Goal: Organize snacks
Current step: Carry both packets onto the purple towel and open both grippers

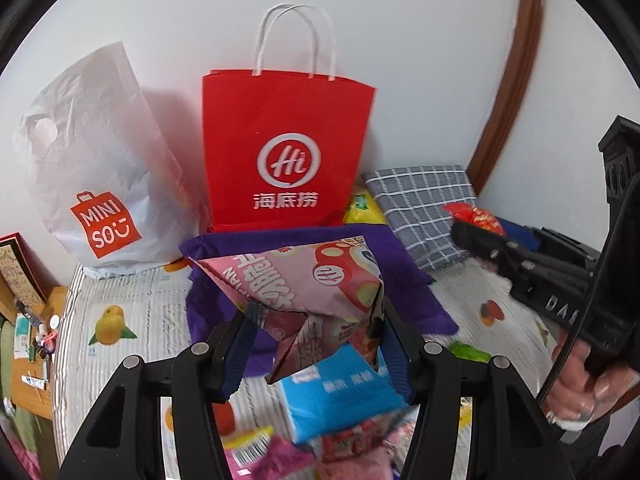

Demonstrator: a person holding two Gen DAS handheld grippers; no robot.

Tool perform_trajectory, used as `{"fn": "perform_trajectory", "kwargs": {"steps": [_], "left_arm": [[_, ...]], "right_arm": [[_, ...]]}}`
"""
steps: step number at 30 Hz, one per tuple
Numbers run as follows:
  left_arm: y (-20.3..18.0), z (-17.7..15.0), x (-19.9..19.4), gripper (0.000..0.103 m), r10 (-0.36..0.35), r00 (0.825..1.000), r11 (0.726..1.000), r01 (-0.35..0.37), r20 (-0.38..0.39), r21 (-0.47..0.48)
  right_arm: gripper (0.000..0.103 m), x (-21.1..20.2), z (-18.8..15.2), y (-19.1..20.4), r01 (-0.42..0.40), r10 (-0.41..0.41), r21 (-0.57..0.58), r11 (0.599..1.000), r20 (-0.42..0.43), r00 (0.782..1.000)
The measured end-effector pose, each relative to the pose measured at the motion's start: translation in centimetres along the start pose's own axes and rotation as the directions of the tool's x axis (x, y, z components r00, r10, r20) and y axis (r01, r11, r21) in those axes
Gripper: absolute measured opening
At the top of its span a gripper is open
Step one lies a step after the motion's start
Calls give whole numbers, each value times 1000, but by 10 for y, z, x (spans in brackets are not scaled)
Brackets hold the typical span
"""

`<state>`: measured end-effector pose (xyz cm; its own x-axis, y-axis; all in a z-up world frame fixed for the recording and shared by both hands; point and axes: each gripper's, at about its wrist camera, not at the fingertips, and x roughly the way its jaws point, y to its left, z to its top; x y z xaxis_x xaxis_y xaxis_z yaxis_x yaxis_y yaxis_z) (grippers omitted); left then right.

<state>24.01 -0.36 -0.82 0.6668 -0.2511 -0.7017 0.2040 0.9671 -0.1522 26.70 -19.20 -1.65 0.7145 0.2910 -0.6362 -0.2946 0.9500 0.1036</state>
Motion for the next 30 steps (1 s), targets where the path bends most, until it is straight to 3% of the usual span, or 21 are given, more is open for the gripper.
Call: {"fn": "perform_trajectory", "kwargs": {"steps": [9,15,21,30], "left_arm": [[43,18,50,56,48,997,996,-52,-59,-67],[62,21,93,56,57,992,996,-64,-112,-55],[83,22,132,56,40,984,995,-56,-174,-87],[86,22,173,56,53,970,997,-62,-236,-35]], "right_arm": [[42,55,25,-27,-11,12,6,1000,-43,999],[42,104,13,-50,26,-26,1,1000,-122,992],[42,148,1,-69,21,-16,18,1000,-226,974],[42,189,-22,-80,35,-26,20,999,-353,935]]}}
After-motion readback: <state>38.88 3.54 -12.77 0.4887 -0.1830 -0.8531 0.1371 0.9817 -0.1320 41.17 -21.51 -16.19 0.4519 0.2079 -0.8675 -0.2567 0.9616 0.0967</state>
